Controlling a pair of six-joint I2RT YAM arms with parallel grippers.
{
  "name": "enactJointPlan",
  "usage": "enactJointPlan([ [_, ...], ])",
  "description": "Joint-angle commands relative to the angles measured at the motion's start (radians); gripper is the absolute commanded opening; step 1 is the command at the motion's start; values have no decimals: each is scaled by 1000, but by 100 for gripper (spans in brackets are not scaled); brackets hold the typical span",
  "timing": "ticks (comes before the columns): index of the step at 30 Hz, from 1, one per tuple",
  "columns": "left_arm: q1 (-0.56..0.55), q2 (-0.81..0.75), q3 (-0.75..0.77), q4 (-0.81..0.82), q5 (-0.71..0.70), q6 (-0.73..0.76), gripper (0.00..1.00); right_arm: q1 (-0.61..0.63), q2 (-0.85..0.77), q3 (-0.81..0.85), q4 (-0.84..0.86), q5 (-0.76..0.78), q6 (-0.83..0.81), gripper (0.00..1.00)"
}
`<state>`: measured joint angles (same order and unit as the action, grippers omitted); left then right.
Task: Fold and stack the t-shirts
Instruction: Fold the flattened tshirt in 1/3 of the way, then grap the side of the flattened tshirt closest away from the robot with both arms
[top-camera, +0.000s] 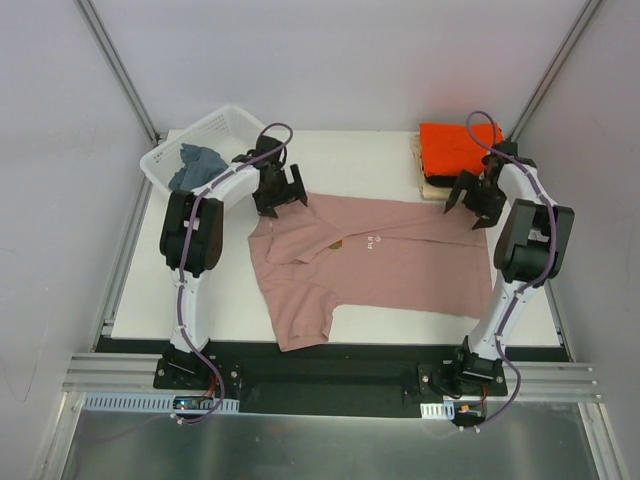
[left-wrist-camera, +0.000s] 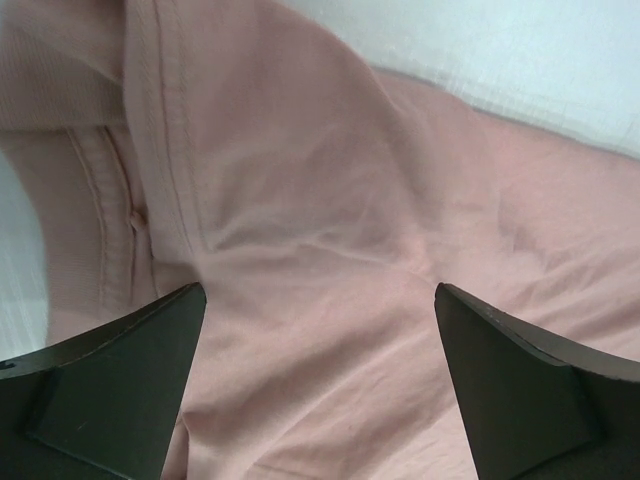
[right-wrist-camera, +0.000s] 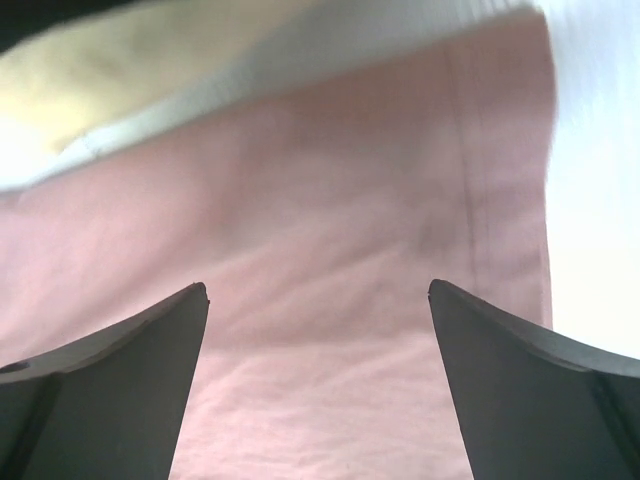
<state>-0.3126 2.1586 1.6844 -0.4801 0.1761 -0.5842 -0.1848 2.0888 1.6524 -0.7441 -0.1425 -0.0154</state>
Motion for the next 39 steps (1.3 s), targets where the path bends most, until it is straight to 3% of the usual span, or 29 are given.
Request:
enactJointPlan([
  [1, -48, -176, -52, -8, -18, 38, 99, -7, -223, -80, 23, 15, -17, 97],
  [11, -131, -535, -342, -43, -99, 4, 99, -7, -583, -371, 74, 73, 74, 97],
  [15, -207, -780, -602, -61, -110, -92, 99, -12, -717, -500, 115, 187, 163, 97],
  [20, -255, -1025, -876, -104, 1, -196, 99, -18, -806, -588, 121, 167, 169, 97],
  [23, -313, -1199, -1058, -107, 62, -308, 92, -18, -837, -638, 130, 169, 172, 97],
  [26, -404, -1278, -1149, -104, 63, -425, 83, -18, -854, -660, 134, 169, 172, 97],
  [28, -457, -1296, -1177, -101, 53, -486, 77, -18, -857, -666, 135, 159, 169, 97],
  [31, -512, -1300, -1215, -60, 57, -534, 76, -18, -857, -671, 138, 153, 169, 97],
  [35, -557, -1212, -1235, 24, 72, -558, 72, -18, -855, -675, 141, 152, 170, 97],
  [38, -571, -1143, -1224, 54, 60, -548, 66, -18, -859, -681, 141, 162, 173, 97],
  [39, -569, -1131, -1220, 54, 56, -542, 58, -18, -863, -683, 143, 165, 176, 97],
])
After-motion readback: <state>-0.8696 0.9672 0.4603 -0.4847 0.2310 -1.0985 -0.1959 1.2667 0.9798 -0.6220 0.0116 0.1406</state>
